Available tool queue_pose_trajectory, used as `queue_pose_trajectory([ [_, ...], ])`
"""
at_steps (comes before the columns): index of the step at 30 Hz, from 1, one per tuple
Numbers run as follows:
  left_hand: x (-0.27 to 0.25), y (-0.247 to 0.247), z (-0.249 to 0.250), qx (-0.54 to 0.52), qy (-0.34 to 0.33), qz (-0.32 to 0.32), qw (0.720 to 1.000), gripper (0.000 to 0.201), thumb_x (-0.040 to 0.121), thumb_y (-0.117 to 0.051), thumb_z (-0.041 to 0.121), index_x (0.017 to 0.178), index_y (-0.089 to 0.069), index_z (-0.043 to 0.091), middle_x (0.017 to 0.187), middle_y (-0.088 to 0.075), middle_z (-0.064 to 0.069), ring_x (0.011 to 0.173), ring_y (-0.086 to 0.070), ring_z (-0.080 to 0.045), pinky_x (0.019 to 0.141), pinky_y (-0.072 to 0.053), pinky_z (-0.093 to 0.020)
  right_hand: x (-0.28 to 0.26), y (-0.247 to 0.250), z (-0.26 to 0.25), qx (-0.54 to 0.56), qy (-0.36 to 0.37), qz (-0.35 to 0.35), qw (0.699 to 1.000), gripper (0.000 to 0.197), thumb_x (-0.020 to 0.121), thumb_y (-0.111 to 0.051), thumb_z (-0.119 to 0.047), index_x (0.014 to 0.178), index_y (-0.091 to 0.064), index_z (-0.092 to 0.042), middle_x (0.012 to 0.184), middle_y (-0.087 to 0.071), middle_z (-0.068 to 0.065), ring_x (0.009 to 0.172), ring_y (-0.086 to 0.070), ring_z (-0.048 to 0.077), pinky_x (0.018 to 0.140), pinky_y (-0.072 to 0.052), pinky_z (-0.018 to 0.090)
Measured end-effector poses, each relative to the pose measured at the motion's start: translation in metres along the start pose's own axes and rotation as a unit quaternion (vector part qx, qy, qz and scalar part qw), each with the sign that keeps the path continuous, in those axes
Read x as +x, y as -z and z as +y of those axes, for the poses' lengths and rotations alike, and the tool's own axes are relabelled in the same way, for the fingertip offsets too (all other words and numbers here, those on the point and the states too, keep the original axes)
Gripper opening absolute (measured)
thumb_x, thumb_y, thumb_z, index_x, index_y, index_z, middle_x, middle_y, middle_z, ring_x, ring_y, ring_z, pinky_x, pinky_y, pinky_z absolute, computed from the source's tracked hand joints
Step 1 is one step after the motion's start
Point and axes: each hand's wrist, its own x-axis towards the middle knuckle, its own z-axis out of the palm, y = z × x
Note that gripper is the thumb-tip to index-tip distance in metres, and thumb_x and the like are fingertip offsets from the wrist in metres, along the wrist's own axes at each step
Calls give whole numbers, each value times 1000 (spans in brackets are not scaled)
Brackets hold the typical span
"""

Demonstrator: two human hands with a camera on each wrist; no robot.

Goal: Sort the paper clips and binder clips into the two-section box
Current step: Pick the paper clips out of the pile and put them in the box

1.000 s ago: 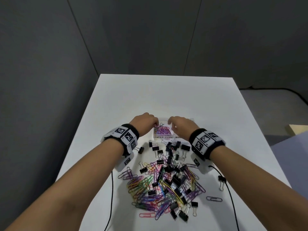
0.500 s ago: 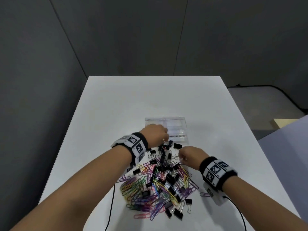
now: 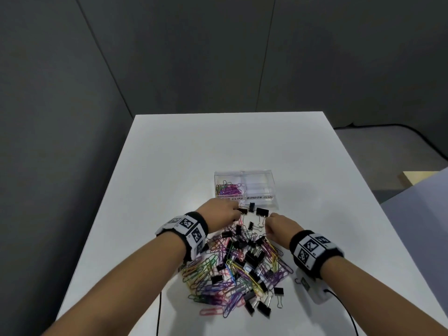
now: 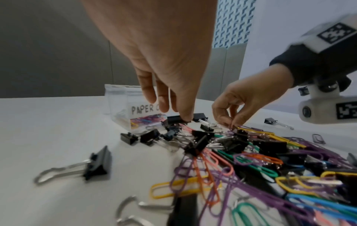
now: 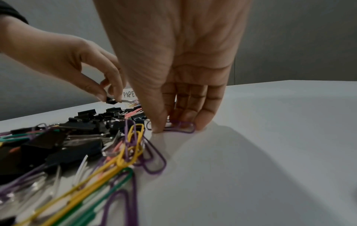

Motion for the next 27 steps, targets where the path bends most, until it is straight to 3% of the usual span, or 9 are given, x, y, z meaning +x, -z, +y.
queue_pose_trajectory([
  [5, -23, -6, -18, 38, 25, -46, 998, 25, 96, -45, 9, 118, -57, 10, 115, -56, -10, 101, -57, -29, 74, -46, -35, 0, 6, -1, 35, -9, 0, 999, 36, 88, -44, -7, 62, -26, -24, 69, -34, -6, 65, -39, 16, 53, -29, 19],
  [7, -27, -9, -21, 41, 38, -54, 997, 28, 95, -45, 9, 121, -56, 11, 118, -55, -10, 102, -56, -28, 77, -47, -35, 2, 8, -2, 69, -17, 13, 997, 28, 89, -41, -5, 70, -30, -21, 67, -34, -6, 64, -38, 17, 51, -27, 20],
  [10, -20, -9, -13, 23, 33, -24, 999, 36, 94, -43, 5, 128, -51, 14, 125, -53, -7, 110, -52, -25, 83, -46, -34, 5, 9, -10, 87, -6, 36, 996, 7, 91, -42, -9, 96, -40, -14, 87, -51, 2, 74, -49, 23, 61, -40, 27],
  [13, -3, -7, 1, 27, 9, -5, 1000, 39, 94, -44, 3, 131, -50, 13, 128, -52, -8, 116, -49, -27, 91, -43, -37, 7, 6, -21, 64, 10, 31, 997, 27, 93, -47, -17, 120, -46, -12, 122, -49, 8, 90, -60, 29, 77, -48, 35],
  [20, 17, -12, 10, 61, 43, -33, 997, 26, 94, -46, 9, 118, -55, 8, 124, -51, -11, 115, -47, -30, 96, -39, -40, 10, 1, -19, 48, 5, 52, 997, 24, 93, -49, -19, 115, -50, -9, 120, -47, 12, 93, -60, 34, 78, -48, 38],
  [24, 11, -17, 5, 63, 48, -25, 997, 25, 95, -41, 7, 116, -55, 7, 123, -52, -12, 114, -47, -30, 98, -37, -40, 9, 3, -5, 43, 0, 61, 997, 27, 93, -49, -21, 118, -49, -10, 126, -46, 8, 95, -60, 31, 77, -47, 35],
  [27, 6, -17, 1, 56, 43, -20, 997, 23, 95, -43, 8, 114, -56, 8, 119, -55, -10, 112, -49, -29, 99, -37, -38, 9, 6, -8, 39, 37, 56, 997, 30, 94, -50, -24, 122, -50, -13, 129, -46, 5, 99, -60, 26, 82, -48, 34],
])
